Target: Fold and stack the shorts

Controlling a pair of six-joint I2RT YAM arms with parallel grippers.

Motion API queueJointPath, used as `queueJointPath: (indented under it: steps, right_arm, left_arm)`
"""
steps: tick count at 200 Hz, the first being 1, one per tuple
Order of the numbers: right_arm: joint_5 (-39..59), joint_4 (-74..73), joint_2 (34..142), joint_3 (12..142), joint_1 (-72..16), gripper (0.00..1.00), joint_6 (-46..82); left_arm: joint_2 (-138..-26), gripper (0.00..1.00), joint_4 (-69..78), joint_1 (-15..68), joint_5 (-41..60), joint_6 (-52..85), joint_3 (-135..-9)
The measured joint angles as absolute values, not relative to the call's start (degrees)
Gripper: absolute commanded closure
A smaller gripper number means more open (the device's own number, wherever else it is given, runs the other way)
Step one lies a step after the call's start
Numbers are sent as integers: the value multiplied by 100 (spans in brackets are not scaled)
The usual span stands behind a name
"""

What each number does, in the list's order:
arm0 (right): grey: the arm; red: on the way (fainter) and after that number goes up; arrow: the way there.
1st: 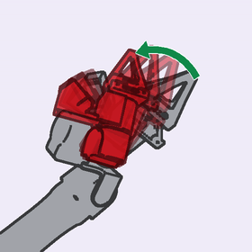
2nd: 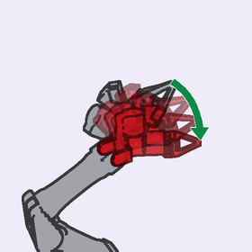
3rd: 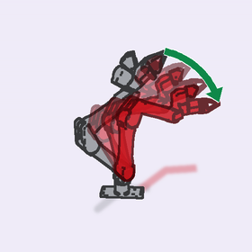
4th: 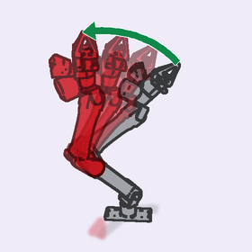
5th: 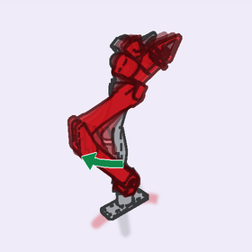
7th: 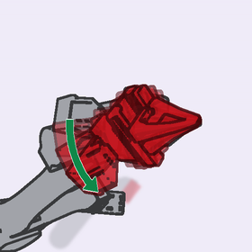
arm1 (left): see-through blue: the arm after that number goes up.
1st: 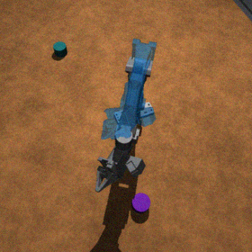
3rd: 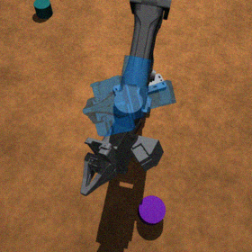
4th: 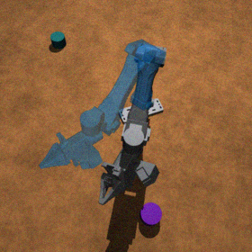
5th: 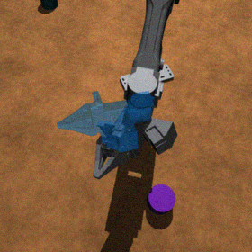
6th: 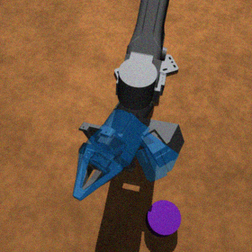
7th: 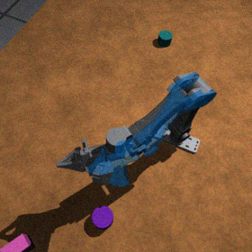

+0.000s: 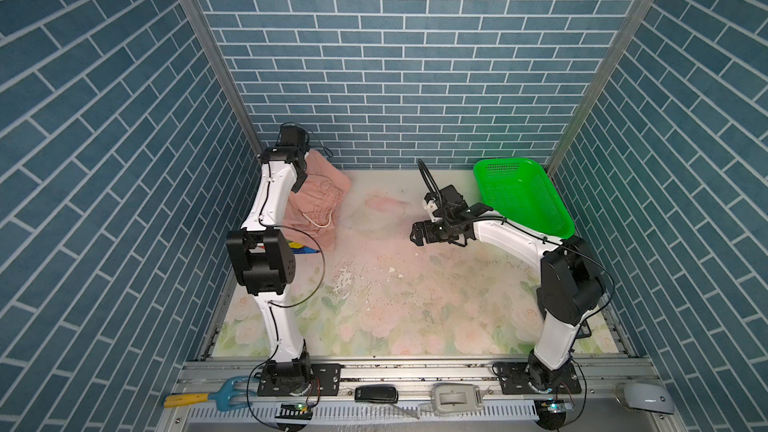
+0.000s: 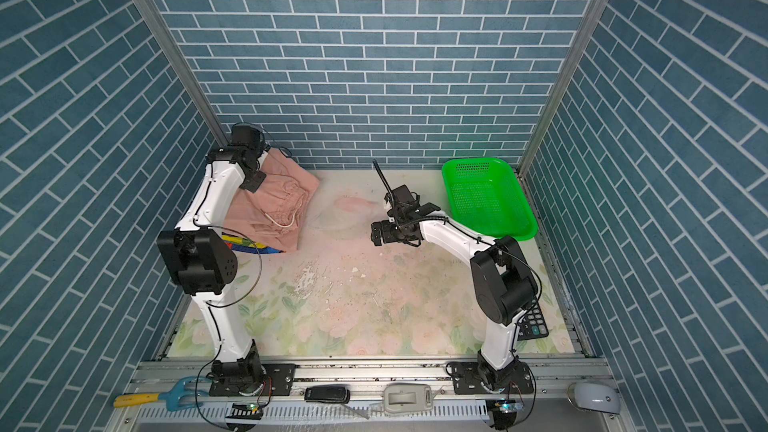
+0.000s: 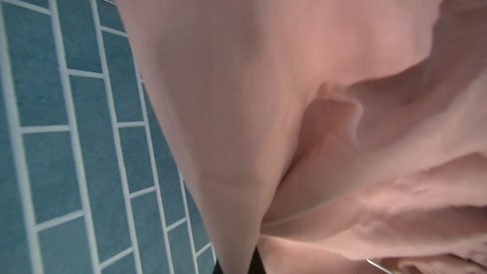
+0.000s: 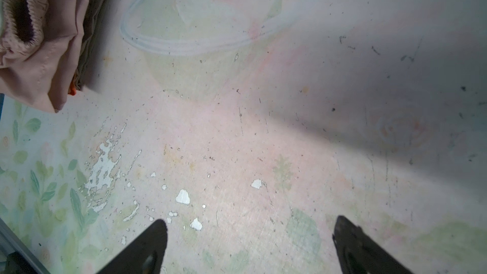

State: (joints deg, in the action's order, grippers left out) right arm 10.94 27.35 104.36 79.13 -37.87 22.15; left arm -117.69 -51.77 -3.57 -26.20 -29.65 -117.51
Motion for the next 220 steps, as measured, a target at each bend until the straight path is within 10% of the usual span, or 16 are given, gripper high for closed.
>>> queueJointPath:
  steps: [17,44,100,158,220]
  right_arm:
    - [1138,2810,10436,7911,-3787,1,2202]
    - [1131,2849,10414,7819,-3728,1,2130]
    - [416,2733,9214,6600,-2783,1,2045]
    - [-1822,1214,7581,4829,-1752,1,1455]
    - [-3033,-1369,7898,3422,-1411,1,537]
  left_arm:
    - [-12136,94,-4877,-534,-2707,-3092,-11799]
    - [-12667,1,-4692,-681,-3052,-3059,-11998]
    - [-11607,0,-4477,-685,-2191,-1822,-11469]
    - [-7210,0,-1566,-303,-486,-233,-6818]
    - [-6934,0,913,-329,-744,600,-2552]
